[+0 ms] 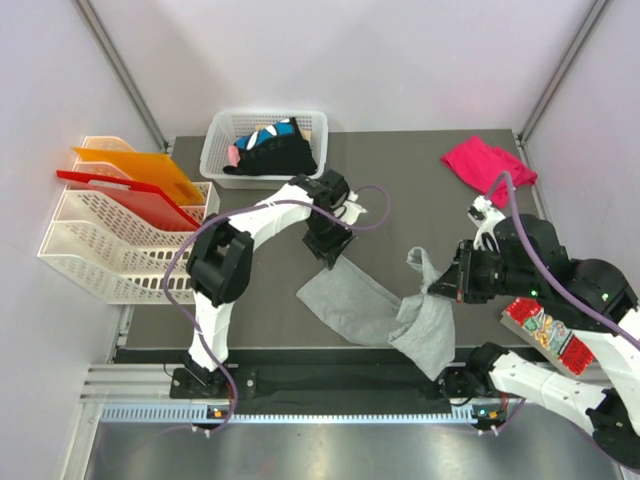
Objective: Fold and stack the t-shirts
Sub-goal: Flatten out the tshirt
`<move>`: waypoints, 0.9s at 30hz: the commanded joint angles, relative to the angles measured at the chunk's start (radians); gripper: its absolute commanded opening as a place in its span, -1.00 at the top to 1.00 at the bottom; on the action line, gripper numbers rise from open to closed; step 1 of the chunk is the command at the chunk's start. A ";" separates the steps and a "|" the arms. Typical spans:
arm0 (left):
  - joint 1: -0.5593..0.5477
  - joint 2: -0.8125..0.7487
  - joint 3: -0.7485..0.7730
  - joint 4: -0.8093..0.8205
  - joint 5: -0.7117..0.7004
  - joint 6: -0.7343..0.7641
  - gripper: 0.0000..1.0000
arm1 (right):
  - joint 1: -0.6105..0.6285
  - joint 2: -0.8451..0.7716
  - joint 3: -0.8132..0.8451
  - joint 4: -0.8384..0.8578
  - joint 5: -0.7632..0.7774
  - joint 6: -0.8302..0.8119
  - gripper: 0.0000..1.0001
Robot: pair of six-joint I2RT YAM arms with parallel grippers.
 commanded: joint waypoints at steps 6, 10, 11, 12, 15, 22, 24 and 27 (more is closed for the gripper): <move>-0.040 0.083 0.063 0.025 0.043 -0.008 -0.19 | 0.017 0.029 0.001 0.105 -0.015 -0.008 0.97; -0.040 0.126 0.098 0.028 0.033 -0.014 -0.20 | 0.017 0.031 -0.005 0.116 -0.021 -0.011 0.98; -0.040 0.132 0.104 0.031 0.028 -0.013 -0.21 | 0.017 0.032 -0.005 0.119 -0.023 -0.013 0.99; -0.040 0.133 0.108 0.036 0.025 -0.013 -0.21 | 0.017 0.036 -0.005 0.122 -0.025 -0.016 0.99; -0.040 0.150 0.117 0.051 0.019 -0.011 -0.22 | 0.018 0.040 -0.004 0.126 -0.025 -0.023 1.00; -0.040 0.181 0.134 0.053 0.028 -0.022 0.44 | 0.015 0.052 0.002 0.129 -0.025 -0.036 1.00; -0.040 0.170 0.141 0.050 0.020 -0.020 1.00 | 0.018 0.058 0.006 0.131 -0.018 -0.042 1.00; -0.031 0.152 0.190 0.022 -0.021 -0.011 1.00 | 0.017 0.072 0.009 0.142 -0.017 -0.054 1.00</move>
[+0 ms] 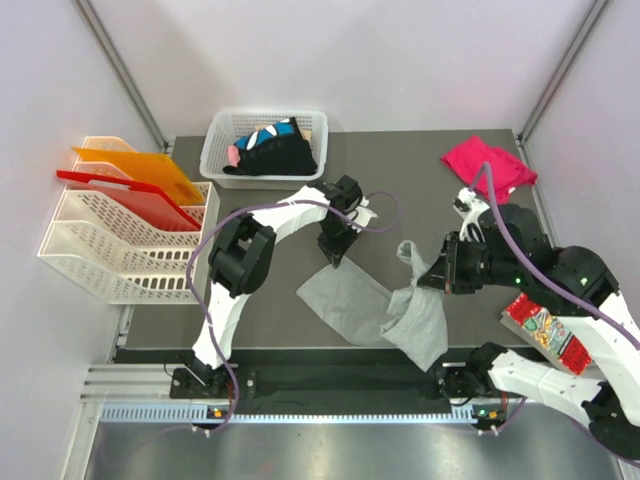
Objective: Fold and stack the t-shirts
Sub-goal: Flatten out the tshirt
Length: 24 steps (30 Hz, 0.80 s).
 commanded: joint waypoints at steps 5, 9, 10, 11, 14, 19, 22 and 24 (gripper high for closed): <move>0.172 -0.054 0.352 -0.047 -0.139 0.014 1.00 | 0.017 0.072 0.098 0.082 0.041 -0.078 1.00; 0.393 0.008 0.681 -0.119 -0.166 0.031 1.00 | 0.009 0.201 0.206 0.061 0.173 -0.182 1.00; 0.425 0.010 0.721 -0.135 -0.191 0.060 1.00 | 0.003 0.225 0.247 0.059 0.191 -0.199 1.00; 0.473 0.001 0.720 -0.133 -0.208 0.080 1.00 | -0.014 0.270 0.263 0.059 0.204 -0.233 1.00; 0.525 -0.092 0.554 -0.100 -0.228 0.125 1.00 | -0.080 0.340 0.303 0.084 0.225 -0.280 1.00; 0.541 -0.304 0.195 -0.026 -0.208 0.123 1.00 | -0.265 0.407 0.251 0.117 0.132 -0.319 1.00; 0.541 -0.387 0.057 -0.003 -0.176 0.111 1.00 | -0.299 0.430 0.173 0.128 0.146 -0.346 1.00; 0.541 -0.421 0.009 -0.010 -0.151 0.105 1.00 | -0.301 0.440 0.125 0.130 0.162 -0.345 1.00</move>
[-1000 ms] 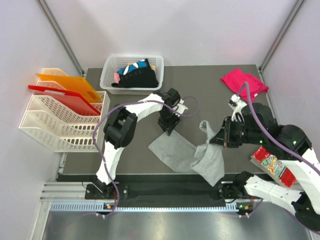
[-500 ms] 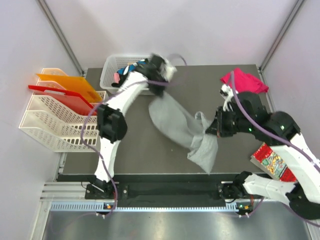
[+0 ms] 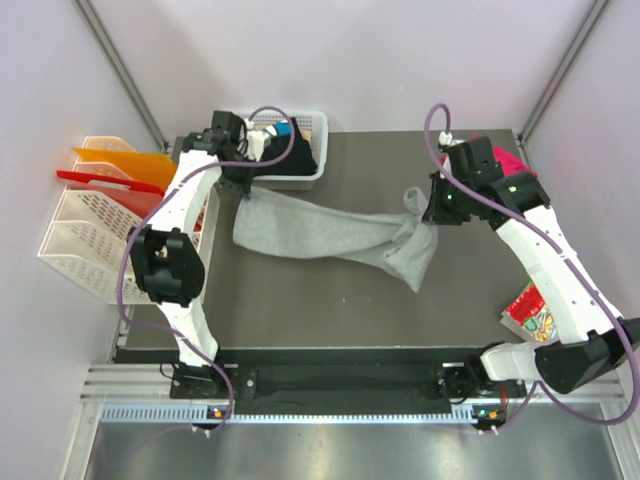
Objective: Fold and stack the t-shirts
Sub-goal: Flatten out the tshirt
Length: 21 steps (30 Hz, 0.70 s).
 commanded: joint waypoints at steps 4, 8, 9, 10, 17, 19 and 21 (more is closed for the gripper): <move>-0.001 -0.123 -0.156 0.008 0.031 -0.008 1.00 | -0.012 0.004 -0.183 0.024 0.008 -0.032 1.00; 0.001 -0.160 -0.199 0.017 0.031 -0.008 1.00 | -0.012 -0.007 -0.245 0.021 -0.056 -0.031 0.85; 0.001 -0.165 -0.205 0.017 0.030 -0.008 1.00 | -0.012 -0.004 -0.261 -0.006 -0.068 -0.035 0.69; 0.001 -0.169 -0.220 0.014 0.028 -0.008 1.00 | -0.012 0.002 -0.296 -0.023 -0.076 -0.043 0.41; 0.001 -0.231 -0.308 0.027 0.013 0.010 1.00 | -0.011 -0.062 -0.423 -0.086 -0.035 0.026 -0.32; 0.001 -0.234 -0.325 0.030 0.007 0.013 1.00 | -0.012 -0.065 -0.418 -0.092 -0.028 0.034 -0.32; 0.001 -0.237 -0.335 0.031 0.007 0.015 1.00 | -0.012 -0.059 -0.412 -0.073 -0.030 0.037 -0.32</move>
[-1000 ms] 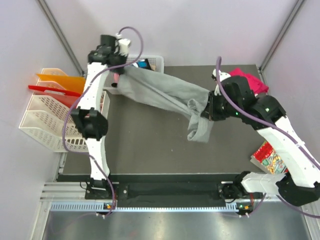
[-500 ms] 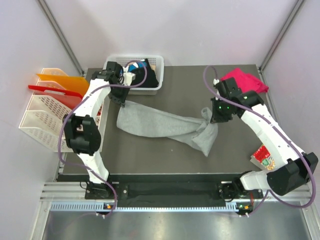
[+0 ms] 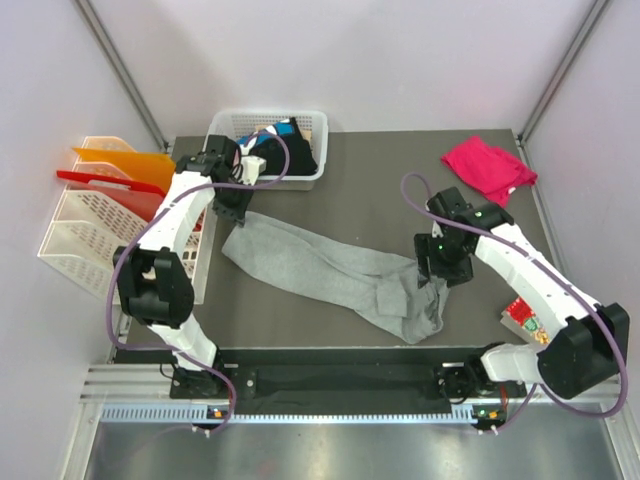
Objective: Fold and stack the t-shirts
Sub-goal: Flatten out the tshirt
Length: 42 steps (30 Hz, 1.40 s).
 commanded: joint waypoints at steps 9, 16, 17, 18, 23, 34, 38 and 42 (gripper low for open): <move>0.004 -0.053 -0.039 0.024 -0.017 0.028 1.00 | -0.018 0.086 0.043 0.082 0.100 0.007 -0.29; 0.006 -0.075 -0.080 0.042 -0.032 0.039 1.00 | -0.095 0.136 -0.063 0.201 0.114 0.021 -0.25; 0.006 -0.077 -0.084 0.042 -0.034 0.040 1.00 | -0.106 0.149 -0.067 0.215 0.105 0.022 -0.25; 0.006 -0.079 -0.088 0.042 -0.035 0.040 1.00 | -0.116 0.163 -0.068 0.244 0.090 0.024 -0.22; 0.008 -0.079 -0.088 0.044 -0.046 0.045 1.00 | -0.126 0.255 -0.017 0.315 -0.061 0.030 -0.16; 0.009 -0.076 -0.094 0.042 -0.038 0.033 1.00 | -0.104 0.350 -0.003 0.378 -0.144 0.018 0.02; 0.011 -0.069 -0.091 0.042 -0.038 0.028 1.00 | -0.103 0.354 -0.026 0.392 -0.136 0.012 0.41; 0.011 -0.066 -0.088 0.042 -0.041 0.028 1.00 | -0.104 0.351 -0.041 0.395 -0.133 0.010 0.77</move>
